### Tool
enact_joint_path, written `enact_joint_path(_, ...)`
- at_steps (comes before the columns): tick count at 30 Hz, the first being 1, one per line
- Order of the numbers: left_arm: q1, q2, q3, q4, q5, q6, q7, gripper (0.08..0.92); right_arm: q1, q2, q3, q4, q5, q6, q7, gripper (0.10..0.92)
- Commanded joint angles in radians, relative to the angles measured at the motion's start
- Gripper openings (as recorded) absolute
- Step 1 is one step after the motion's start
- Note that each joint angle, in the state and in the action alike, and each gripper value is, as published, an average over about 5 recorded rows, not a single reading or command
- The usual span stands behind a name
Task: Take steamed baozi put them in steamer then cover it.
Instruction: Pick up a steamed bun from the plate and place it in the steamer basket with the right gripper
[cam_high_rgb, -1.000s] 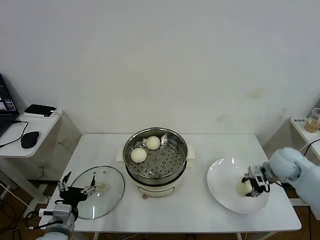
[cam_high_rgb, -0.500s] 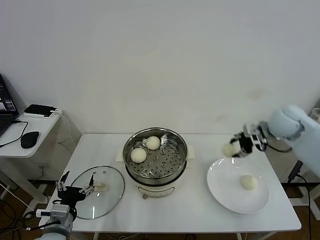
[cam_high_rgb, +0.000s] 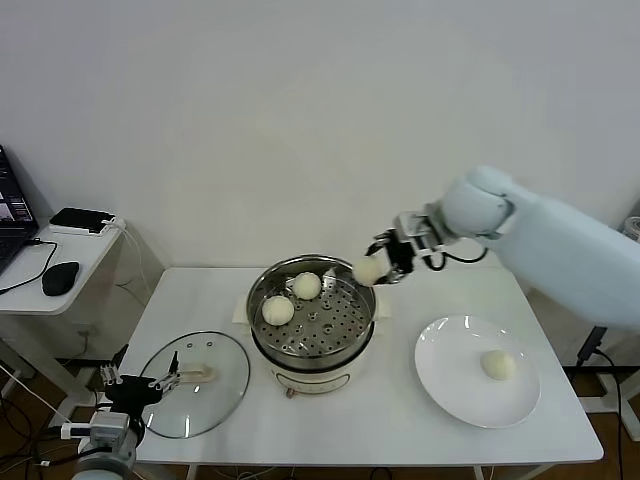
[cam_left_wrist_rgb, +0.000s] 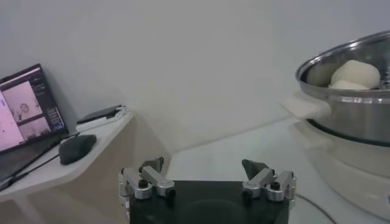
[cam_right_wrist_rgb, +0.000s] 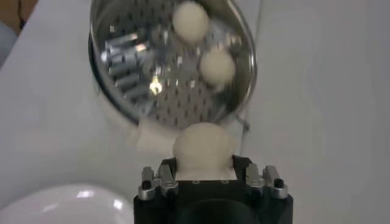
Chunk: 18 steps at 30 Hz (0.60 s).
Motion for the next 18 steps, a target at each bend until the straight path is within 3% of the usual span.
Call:
enact_joint_path(1,0.005,-0.002,-0.010,-0.007,0.001,0.000,0.000,0.823,0.046,0.183,-0.175,-0.013,0.015,0.104,0.059,0.579)
enact_joint_path(9,0.010,-0.014,-0.020,-0.012,0.001,-0.001,0.000,0.823,0.023,0.220,-0.255,-0.020,-0.165,0.212,0.010,0.579)
enact_joint_path(18,0.013,-0.014,-0.043,-0.015,-0.007,-0.001,0.001,0.823,0.009,0.230,-0.275,-0.015,-0.209,0.278,-0.022,0.589)
